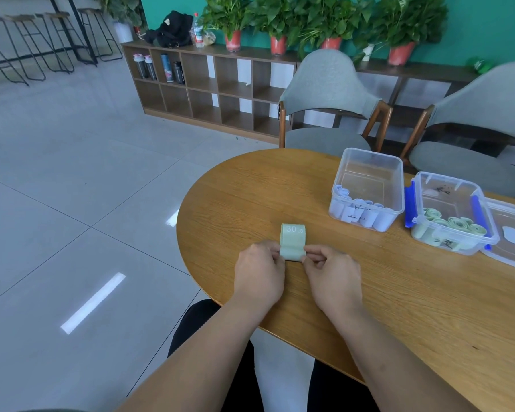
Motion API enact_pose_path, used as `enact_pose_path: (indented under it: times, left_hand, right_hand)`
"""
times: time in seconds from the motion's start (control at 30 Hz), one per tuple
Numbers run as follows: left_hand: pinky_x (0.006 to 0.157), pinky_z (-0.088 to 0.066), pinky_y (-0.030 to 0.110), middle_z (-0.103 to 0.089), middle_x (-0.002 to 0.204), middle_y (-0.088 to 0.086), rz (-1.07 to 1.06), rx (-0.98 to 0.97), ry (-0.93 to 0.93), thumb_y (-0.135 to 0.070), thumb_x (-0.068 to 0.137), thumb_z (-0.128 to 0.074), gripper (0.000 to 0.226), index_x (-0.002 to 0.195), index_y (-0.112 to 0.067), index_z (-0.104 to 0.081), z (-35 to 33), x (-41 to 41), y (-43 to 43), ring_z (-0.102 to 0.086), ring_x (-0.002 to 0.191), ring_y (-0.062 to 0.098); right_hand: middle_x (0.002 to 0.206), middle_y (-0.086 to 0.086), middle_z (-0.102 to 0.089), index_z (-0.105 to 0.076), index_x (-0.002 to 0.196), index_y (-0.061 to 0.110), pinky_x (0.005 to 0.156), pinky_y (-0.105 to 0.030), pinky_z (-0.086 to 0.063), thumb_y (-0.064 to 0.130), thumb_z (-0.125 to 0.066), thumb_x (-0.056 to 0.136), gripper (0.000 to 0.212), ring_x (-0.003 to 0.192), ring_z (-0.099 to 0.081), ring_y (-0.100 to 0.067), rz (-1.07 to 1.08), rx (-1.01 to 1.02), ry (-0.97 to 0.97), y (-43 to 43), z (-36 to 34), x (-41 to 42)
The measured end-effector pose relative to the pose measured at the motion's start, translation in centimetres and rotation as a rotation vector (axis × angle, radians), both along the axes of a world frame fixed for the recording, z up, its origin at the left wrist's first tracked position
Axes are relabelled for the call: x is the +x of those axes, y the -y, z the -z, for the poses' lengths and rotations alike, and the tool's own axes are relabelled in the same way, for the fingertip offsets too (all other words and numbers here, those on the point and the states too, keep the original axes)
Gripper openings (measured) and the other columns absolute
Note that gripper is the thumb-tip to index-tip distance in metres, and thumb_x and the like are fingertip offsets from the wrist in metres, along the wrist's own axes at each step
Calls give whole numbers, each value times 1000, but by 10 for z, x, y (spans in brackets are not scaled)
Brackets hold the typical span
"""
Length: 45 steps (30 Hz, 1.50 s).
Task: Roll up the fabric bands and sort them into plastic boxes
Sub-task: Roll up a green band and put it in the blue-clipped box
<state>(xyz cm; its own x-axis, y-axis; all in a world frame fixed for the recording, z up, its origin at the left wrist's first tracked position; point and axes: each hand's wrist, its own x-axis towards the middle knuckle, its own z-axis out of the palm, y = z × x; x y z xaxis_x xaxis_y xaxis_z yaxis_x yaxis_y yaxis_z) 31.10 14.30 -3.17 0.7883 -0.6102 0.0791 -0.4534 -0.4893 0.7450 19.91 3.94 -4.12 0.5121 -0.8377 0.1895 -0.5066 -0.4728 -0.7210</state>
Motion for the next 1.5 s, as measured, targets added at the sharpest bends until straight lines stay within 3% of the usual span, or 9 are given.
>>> enact_pose_path:
  times: [0.23,0.33,0.5,0.73,0.93,1.03,1.2,1.5]
  left_hand:
    - [76,-61,35,-72,89,-12,-27,38,12,-21,98,-67,10,102,-26,-75,-2,4,6,-68,80,8]
    - [76,-60,37,-72,87,-10,-31,53,23,-23,99,-66,10,99,-25,-76,-3,3,7,-67,79,10]
    - [79,-59,35,-73,93,-11,-60,48,24,-27,99,-65,11,108,-26,-72,-5,3,8,-68,85,10]
    - [74,-58,36,-74,88,-11,-73,49,48,-32,100,-64,4,103,-31,-63,-7,6,10,-69,80,12]
    - [72,-60,37,-72,87,-9,-71,23,47,-32,100,-65,7,105,-28,-68,-5,4,11,-68,76,11]
    - [75,-59,31,-70,87,-13,-80,-37,18,-28,99,-67,8,105,-25,-73,-4,4,9,-67,78,5]
    - [70,-49,6,-70,85,-16,-68,-170,-78,-25,93,-77,8,100,-22,-74,-5,0,2,-65,80,-9]
    - [73,-53,9,-72,88,-13,-36,-167,-93,-18,88,-81,14,99,-20,-72,-4,4,-1,-67,81,-4]
  right_hand:
    - [92,15,-77,-79,108,28,81,-26,-54,34,-71,95,16,88,-70,-3,-35,4,-72,11,-6,4]
    - [83,18,-77,-76,106,28,81,-26,-53,35,-73,94,14,85,-70,-3,-47,21,-79,17,-9,6]
    - [83,18,-76,-78,97,31,72,-21,-50,37,-74,93,9,81,-68,1,-39,44,-88,22,-13,6]
    - [89,19,-72,-75,113,32,86,-32,-56,34,-71,92,21,93,-68,-8,-57,-37,-137,13,-9,10]
    - [90,18,-70,-73,114,32,85,-34,-58,30,-73,93,21,92,-66,-7,-84,-44,-141,15,-11,9]
    - [89,18,-71,-74,112,29,86,-30,-57,26,-75,92,21,86,-67,-2,-79,-40,-94,13,-10,7]
    - [87,18,-73,-75,108,28,83,-22,-58,16,-77,90,21,81,-68,5,-66,-12,44,8,-8,3]
    - [87,16,-73,-77,107,24,80,-12,-56,14,-79,88,21,80,-69,6,-106,27,69,8,-8,2]
